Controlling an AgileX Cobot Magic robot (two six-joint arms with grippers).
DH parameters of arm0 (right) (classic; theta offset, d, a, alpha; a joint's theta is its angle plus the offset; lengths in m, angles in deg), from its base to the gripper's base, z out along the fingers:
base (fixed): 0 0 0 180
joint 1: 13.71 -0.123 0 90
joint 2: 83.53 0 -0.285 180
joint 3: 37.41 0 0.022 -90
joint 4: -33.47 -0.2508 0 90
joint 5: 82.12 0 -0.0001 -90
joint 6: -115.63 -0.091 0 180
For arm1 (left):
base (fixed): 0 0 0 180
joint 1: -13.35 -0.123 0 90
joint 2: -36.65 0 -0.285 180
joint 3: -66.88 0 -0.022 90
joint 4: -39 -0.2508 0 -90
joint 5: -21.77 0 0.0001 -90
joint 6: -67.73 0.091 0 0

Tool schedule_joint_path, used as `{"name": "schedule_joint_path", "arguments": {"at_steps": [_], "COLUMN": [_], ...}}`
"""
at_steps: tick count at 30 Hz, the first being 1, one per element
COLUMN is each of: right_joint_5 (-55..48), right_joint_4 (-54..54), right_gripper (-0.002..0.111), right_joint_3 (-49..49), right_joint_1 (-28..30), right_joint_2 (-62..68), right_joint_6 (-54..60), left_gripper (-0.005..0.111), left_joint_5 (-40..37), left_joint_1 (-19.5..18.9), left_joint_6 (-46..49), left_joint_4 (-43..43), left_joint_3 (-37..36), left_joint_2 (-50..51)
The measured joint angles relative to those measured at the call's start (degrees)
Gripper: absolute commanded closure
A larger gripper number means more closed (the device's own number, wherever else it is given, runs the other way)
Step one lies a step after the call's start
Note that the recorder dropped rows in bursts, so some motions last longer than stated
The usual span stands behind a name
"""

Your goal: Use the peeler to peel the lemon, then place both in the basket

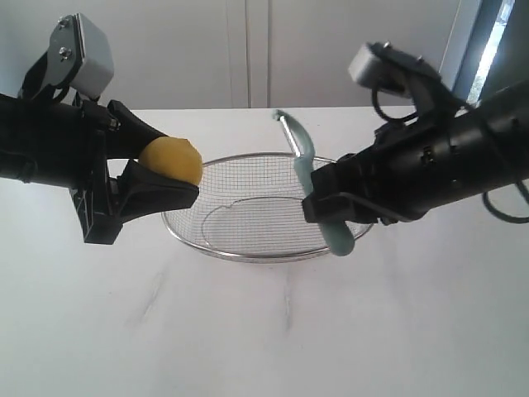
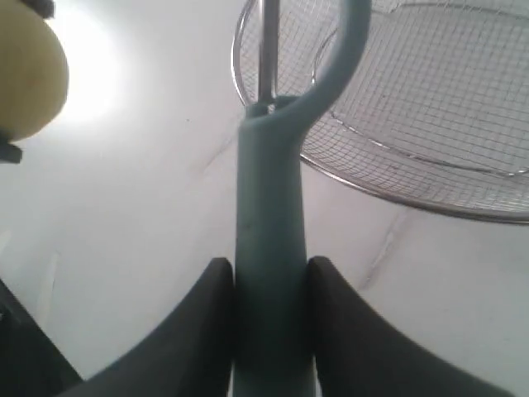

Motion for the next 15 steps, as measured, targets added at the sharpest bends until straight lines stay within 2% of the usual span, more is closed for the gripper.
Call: {"name": "schedule_joint_path", "arguments": {"at_steps": [7,15], "right_joint_5": [-3.7,-5.5], "right_joint_4": [-18.3,-29.4], "right_gripper": [0.108,0.108], "right_joint_3": [0.0,0.0], "right_joint_1": [-2.1,-6.3], "right_joint_2": [10.2,16.1], "right_joint_6": [14.0,20.7], "left_gripper": [0.106,0.106], "left_joint_5": [-0.1,-0.1], "left_joint_1": [0.0,0.0], "left_joint_6": [0.0,0.0], "left_joint_4": [0.0,0.0], "left_joint_3": [0.0,0.0], "left_joint_2": [0.0,0.0]}}
